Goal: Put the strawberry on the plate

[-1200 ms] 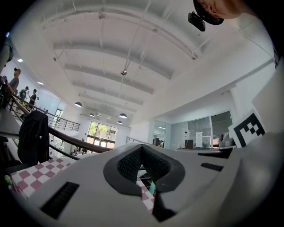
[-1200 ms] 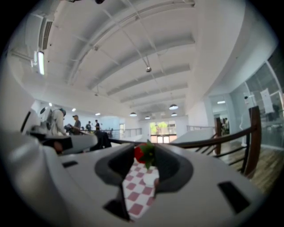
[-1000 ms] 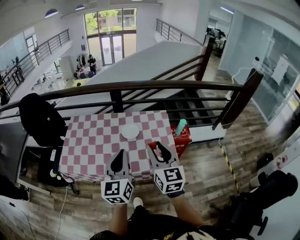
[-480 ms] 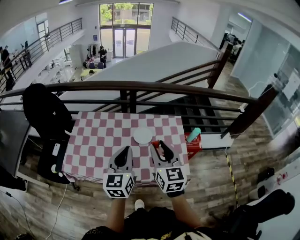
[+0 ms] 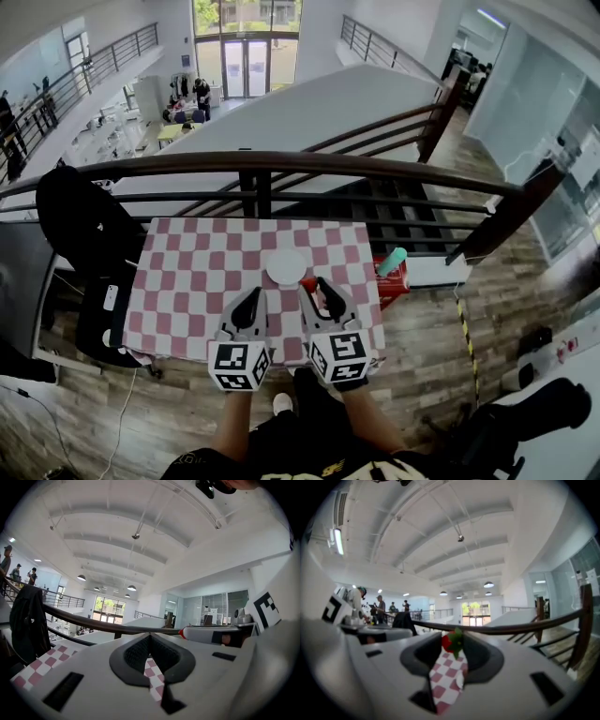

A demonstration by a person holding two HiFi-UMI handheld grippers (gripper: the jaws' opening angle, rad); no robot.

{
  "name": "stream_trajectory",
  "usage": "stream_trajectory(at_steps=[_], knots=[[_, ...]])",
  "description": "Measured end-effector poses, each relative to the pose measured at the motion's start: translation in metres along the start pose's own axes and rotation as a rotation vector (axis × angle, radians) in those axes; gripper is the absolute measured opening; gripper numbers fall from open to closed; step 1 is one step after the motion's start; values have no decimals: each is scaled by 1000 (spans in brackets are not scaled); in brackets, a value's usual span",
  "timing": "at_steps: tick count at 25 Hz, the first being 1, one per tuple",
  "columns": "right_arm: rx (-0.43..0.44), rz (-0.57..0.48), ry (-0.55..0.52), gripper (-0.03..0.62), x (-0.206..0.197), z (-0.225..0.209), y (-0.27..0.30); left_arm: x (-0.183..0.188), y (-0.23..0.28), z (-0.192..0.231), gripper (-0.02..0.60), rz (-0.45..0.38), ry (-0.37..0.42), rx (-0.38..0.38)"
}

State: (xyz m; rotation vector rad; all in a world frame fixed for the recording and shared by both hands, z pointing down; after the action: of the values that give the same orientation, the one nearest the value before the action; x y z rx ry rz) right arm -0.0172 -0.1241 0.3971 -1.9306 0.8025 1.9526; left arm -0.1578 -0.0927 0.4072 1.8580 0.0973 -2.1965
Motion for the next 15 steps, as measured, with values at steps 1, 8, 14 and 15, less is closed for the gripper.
stream_trajectory(at_steps=[1, 8, 14, 15], knots=[[1, 3, 5, 149, -2, -3, 7, -1, 6, 4, 9, 2, 2, 4], [19, -1, 25, 149, 4, -29, 57, 2, 57, 21, 8, 19, 4, 13], [24, 31, 48, 149, -2, -51, 105, -2, 96, 34, 8, 36, 6, 3], [26, 37, 52, 149, -3, -55, 114, -4, 102, 38, 9, 45, 3, 9]])
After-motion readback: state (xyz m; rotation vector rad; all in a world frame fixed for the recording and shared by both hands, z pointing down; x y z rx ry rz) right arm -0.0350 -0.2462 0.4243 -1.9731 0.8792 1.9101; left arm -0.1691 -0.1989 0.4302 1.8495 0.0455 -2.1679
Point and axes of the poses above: the fingertips, and each gripper's own axes: y forward along the fingers, z to its left, x out of its top, the point moved 5 cm from there along -y, backward along the fingers, and after that the axes turned 3 degrees about z, right-handed, at the moved point
